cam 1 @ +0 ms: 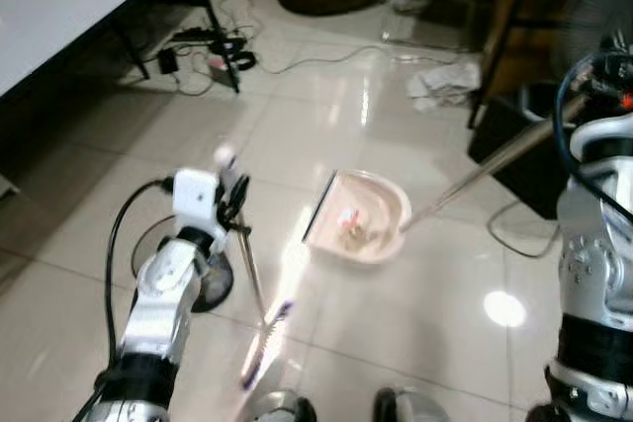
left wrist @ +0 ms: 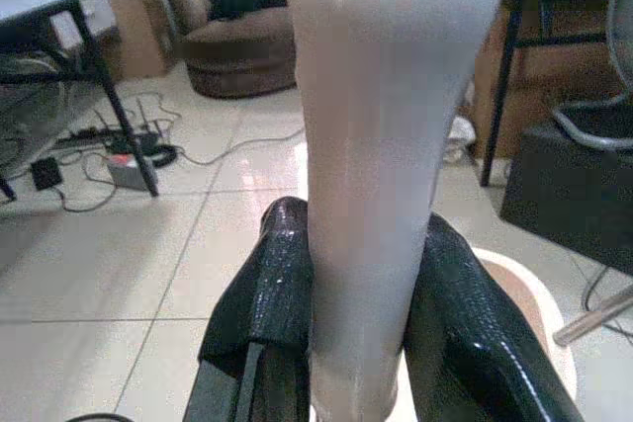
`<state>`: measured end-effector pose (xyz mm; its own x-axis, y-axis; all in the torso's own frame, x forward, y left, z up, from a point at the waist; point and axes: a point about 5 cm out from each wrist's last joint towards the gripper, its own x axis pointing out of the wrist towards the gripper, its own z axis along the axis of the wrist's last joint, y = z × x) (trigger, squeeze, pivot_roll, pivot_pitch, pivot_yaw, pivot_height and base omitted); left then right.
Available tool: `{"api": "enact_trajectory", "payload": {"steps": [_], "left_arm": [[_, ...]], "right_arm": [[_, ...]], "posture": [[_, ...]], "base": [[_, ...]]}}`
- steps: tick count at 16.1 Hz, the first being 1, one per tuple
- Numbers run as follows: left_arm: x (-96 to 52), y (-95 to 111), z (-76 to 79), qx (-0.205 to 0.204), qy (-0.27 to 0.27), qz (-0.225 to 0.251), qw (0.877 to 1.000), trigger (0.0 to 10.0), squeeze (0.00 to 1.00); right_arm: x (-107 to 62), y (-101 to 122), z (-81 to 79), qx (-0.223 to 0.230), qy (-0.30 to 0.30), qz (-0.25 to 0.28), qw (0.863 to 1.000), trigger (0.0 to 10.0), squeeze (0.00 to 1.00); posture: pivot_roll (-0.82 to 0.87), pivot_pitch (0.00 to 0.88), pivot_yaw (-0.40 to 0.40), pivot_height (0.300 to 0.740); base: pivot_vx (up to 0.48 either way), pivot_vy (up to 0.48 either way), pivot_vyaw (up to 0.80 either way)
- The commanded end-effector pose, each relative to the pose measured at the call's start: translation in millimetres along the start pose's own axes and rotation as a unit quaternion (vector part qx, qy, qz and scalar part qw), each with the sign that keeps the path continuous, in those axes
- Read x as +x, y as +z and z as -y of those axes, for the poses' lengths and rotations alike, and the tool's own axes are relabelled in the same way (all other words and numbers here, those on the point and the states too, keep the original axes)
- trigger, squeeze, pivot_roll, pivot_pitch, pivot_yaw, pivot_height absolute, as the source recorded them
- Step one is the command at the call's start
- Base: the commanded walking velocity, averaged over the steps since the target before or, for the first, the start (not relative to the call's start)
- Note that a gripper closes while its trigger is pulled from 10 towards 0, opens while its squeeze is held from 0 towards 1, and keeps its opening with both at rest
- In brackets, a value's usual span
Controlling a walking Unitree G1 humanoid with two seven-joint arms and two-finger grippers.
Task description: Sweep floor
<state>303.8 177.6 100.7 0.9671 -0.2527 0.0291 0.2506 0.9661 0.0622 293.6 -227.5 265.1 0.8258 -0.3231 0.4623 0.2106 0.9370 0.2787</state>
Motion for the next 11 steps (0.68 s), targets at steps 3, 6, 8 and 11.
{"api": "enact_trajectory", "payload": {"steps": [3, 6, 8, 11], "left_arm": [[-1.7, 13.3, -4.0, 0.026, 0.017, 0.028, 0.999, 10.0, 0.0], [-1.8, 18.6, -2.3, 0.024, 0.03, 0.037, 0.999, 10.0, 0.0], [-0.5, 22.1, -1.0, 0.023, 0.032, 0.04, 0.998, 10.0, 0.0], [0.4, 22.7, -0.6, 0.023, 0.032, 0.04, 0.998, 10.0, 0.0]], "right_arm": [[6.7, 17.3, -15.3, 0.014, 0.04, 0.022, 0.999, 10.0, 0.0], [13.1, 21.2, -23.8, 0.013, 0.053, 0.02, 0.998, 10.0, 0.0], [15.9, 22.6, -25.9, 0.017, 0.056, 0.023, 0.998, 10.0, 0.0], [16.9, 23.0, -26.6, 0.02, 0.055, 0.024, 0.998, 10.0, 0.0]], "posture": [[-0.04, 0.067, 0.111, 0.74], [-0.04, 0.062, 0.106, 0.74], [-0.04, 0.054, 0.108, 0.74], [-0.04, 0.052, 0.108, 0.74]], "base": [[0.0, 0.0, 0.0], [0.0, 0.0, 0.53], [0.126, 0.0, 0.8], [0.304, 0.0, 0.8]]}}
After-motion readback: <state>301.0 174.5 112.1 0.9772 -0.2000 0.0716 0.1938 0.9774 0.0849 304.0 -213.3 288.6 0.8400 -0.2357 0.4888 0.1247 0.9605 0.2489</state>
